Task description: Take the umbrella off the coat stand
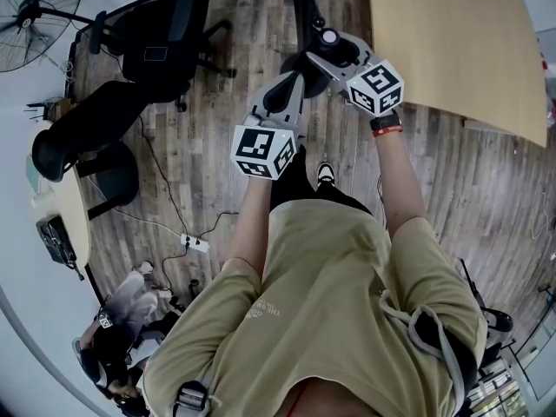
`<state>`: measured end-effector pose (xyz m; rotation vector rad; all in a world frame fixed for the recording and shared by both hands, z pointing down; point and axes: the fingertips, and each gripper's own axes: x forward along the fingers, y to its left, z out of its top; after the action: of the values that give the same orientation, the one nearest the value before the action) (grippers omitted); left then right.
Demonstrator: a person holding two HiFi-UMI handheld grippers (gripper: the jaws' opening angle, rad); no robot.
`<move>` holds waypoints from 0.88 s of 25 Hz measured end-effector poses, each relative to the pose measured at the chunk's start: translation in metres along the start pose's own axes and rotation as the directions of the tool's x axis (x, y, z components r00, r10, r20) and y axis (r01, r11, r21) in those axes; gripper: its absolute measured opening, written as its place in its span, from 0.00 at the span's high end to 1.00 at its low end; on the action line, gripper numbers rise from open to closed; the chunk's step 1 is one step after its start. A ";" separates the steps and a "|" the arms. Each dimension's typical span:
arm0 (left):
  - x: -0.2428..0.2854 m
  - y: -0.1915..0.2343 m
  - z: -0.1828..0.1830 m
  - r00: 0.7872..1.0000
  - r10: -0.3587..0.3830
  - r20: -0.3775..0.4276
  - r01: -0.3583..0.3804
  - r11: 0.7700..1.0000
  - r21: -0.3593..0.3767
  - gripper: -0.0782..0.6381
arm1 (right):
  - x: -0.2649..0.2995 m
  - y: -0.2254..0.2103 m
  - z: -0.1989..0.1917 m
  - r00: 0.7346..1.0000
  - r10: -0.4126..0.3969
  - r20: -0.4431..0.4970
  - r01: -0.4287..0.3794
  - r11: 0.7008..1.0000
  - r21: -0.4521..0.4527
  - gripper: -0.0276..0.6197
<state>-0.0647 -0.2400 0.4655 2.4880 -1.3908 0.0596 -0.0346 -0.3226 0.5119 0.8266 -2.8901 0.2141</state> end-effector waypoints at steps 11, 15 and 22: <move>-0.012 -0.012 0.017 0.999 0.006 0.033 -0.006 1.000 0.022 0.86 | -0.026 0.014 0.015 0.998 -0.058 -0.034 0.059 0.998 0.024 0.58; -0.019 -0.023 0.025 0.999 0.008 0.048 -0.010 0.999 0.039 0.86 | -0.051 0.015 0.017 0.990 -0.132 -0.051 0.136 0.988 0.067 0.58; -0.038 -0.043 0.041 0.997 0.022 0.075 -0.027 0.998 0.065 0.86 | -0.103 0.015 0.031 0.961 -0.271 -0.055 0.276 0.956 0.102 0.58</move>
<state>-0.0534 -0.1983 0.4093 2.5515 -1.4721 0.0181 0.0420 -0.2623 0.4638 1.2131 -2.7055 0.3563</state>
